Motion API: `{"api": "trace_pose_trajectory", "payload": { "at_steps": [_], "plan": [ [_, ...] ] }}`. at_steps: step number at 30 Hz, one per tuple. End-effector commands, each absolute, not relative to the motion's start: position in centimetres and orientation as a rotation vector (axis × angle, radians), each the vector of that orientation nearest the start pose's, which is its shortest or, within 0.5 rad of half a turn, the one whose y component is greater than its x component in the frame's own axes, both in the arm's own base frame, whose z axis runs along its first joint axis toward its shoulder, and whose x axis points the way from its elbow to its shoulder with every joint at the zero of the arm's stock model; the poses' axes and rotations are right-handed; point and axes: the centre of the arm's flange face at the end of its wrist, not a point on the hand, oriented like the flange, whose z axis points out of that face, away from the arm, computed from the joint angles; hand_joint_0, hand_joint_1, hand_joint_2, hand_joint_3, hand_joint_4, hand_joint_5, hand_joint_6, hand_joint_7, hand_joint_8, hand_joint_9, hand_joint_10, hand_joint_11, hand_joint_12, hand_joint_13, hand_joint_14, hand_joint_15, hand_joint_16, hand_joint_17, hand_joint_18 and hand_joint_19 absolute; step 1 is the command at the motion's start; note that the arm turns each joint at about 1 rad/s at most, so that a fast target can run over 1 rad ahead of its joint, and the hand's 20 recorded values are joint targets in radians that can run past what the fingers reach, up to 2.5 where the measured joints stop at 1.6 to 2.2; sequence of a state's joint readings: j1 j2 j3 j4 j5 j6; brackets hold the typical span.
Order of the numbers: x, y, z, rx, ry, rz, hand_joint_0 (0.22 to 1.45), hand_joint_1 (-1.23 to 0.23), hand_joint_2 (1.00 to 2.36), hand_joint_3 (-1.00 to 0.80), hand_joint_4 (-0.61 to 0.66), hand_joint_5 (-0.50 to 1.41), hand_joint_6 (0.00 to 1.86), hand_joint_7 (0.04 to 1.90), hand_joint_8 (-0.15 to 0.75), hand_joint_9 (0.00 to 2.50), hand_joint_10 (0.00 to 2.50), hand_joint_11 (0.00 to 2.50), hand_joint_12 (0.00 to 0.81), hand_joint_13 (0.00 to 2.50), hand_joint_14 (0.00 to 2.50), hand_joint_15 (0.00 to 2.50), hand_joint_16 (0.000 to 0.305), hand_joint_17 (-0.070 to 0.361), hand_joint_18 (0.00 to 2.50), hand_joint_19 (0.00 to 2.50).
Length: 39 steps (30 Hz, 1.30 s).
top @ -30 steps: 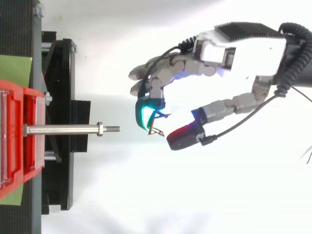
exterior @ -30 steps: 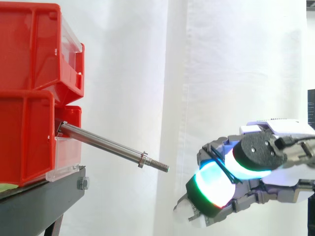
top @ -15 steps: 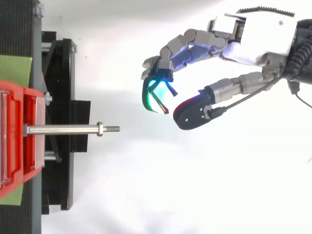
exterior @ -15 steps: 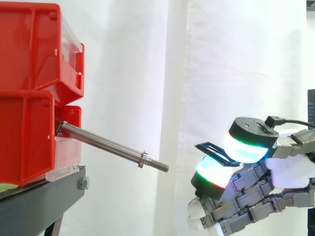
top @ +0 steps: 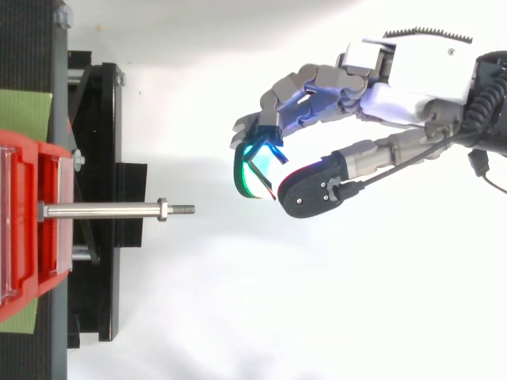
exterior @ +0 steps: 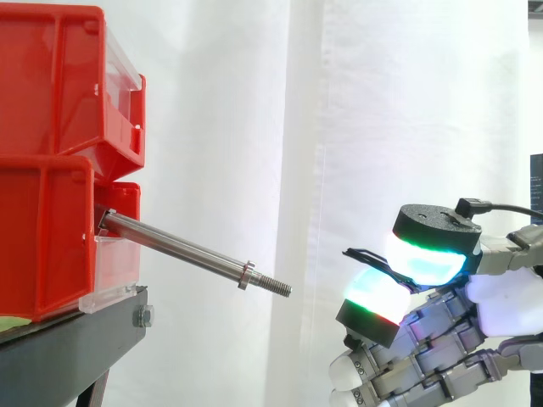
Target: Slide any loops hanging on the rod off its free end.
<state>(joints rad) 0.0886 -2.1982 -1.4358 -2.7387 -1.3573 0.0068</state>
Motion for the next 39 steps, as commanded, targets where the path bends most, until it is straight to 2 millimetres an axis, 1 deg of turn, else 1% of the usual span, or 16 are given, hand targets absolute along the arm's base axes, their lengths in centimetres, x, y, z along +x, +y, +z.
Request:
{"api": "trace_pose_trajectory", "payload": {
  "at_steps": [1,2,4,6,11,14,16,20,26,28,29,31,34,39],
  "plan": [
    [69.46,-9.23,21.37,1.333,1.175,1.076,0.64,-0.81,1.01,-0.37,0.08,-0.17,0.91,0.88,0.273,0.57,0.0,0.08,0.339,0.37,0.0,0.0,0.051,0.115,0.38,0.09],
    [69.41,-9.25,21.31,1.335,1.175,1.074,0.64,-0.82,1.01,-0.39,0.09,-0.17,0.91,0.87,0.271,0.56,0.0,0.08,0.34,0.37,0.0,0.0,0.051,0.115,0.39,0.08],
    [69.41,-9.25,21.31,1.336,1.174,1.075,0.66,-0.86,1.0,-0.48,0.12,-0.18,0.91,0.86,0.267,0.54,0.0,0.07,0.341,0.37,0.0,0.0,0.052,0.116,0.41,0.06],
    [69.41,-9.25,21.31,1.337,1.173,1.076,0.66,-0.88,1.0,-0.5,0.13,-0.18,0.91,0.86,0.266,0.54,0.0,0.07,0.34,0.37,0.0,0.0,0.051,0.115,0.42,0.06],
    [69.34,-9.25,21.28,1.346,1.178,1.074,0.66,-0.87,1.0,-0.5,0.15,-0.18,0.91,0.85,0.268,0.54,0.0,0.07,0.34,0.38,0.0,0.0,0.051,0.115,0.46,0.06],
    [69.3,-9.26,21.21,1.348,1.178,1.074,0.64,-0.84,1.0,-0.5,0.15,-0.17,0.9,0.86,0.272,0.56,0.0,0.06,0.34,0.39,0.0,0.0,0.051,0.115,0.46,0.07],
    [69.3,-9.26,21.21,1.348,1.178,1.074,0.63,-0.81,1.0,-0.5,0.14,-0.16,0.9,0.88,0.272,0.56,0.0,0.07,0.341,0.39,0.0,0.0,0.051,0.114,0.46,0.08],
    [69.33,-9.25,21.24,1.346,1.176,1.076,0.64,-0.81,1.0,-0.5,0.11,-0.16,0.9,0.88,0.273,0.57,0.0,0.07,0.341,0.39,0.0,0.0,0.051,0.114,0.47,0.07],
    [69.36,-9.25,21.29,1.346,1.176,1.076,0.67,-0.88,1.0,-0.5,0.09,-0.16,0.9,0.88,0.273,0.57,0.0,0.06,0.344,0.41,0.0,0.0,0.05,0.113,0.5,0.06],
    [69.31,-9.15,21.21,1.347,1.179,1.075,0.71,-0.91,1.0,-0.5,0.04,-0.17,0.9,0.97,0.276,0.57,0.0,0.06,0.347,0.42,0.0,0.0,0.051,0.114,0.53,0.04],
    [69.3,-9.26,21.21,1.348,1.178,1.074,0.71,-0.91,1.0,-0.5,0.04,-0.17,0.91,0.93,0.276,0.57,0.0,0.06,0.348,0.42,0.0,0.0,0.051,0.114,0.53,0.04],
    [69.31,-9.15,21.21,1.347,1.179,1.075,0.75,-0.94,1.0,-0.5,0.07,-0.18,0.93,0.9,0.275,0.56,0.0,0.07,0.348,0.43,0.0,0.0,0.051,0.116,0.56,0.01],
    [69.34,-9.25,21.28,1.347,1.177,1.075,0.76,-0.94,1.0,-0.5,0.1,-0.18,0.93,0.85,0.271,0.55,0.0,0.06,0.347,0.44,0.0,0.0,0.051,0.115,0.57,0.02],
    [69.3,-9.26,21.21,1.348,1.178,1.074,0.73,-0.94,1.0,-0.5,0.15,-0.18,0.92,0.86,0.272,0.56,0.0,0.06,0.347,0.44,0.0,0.0,0.051,0.115,0.58,0.04]
  ]
}}
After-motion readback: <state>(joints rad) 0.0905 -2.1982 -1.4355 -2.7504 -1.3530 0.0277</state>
